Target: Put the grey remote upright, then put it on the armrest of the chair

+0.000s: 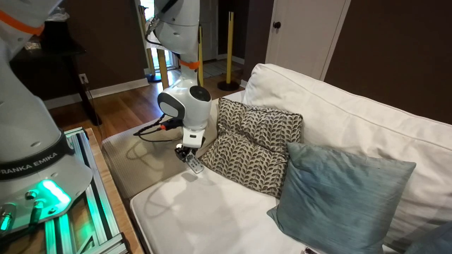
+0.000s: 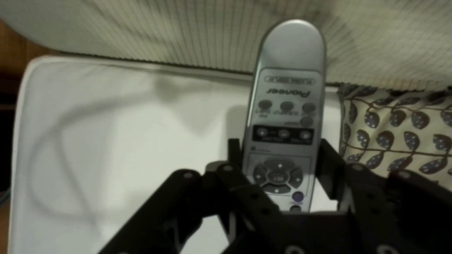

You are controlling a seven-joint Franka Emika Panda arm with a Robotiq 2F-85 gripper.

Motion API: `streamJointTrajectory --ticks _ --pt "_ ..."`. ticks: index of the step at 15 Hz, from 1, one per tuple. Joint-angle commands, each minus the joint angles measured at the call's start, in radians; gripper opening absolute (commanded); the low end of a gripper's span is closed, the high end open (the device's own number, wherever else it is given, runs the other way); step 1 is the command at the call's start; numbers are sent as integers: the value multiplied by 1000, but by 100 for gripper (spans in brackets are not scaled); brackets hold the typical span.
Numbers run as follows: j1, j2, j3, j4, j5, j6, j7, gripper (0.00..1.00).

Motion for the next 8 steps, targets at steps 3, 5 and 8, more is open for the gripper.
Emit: streamJointTrajectory --ticks 3,5,8 --pt "-116 -145 180 -133 120 31 -1 28" --pt "-136 -184 235 -148 150 50 5 28" --pt "-118 -165 217 -120 107 31 26 53"
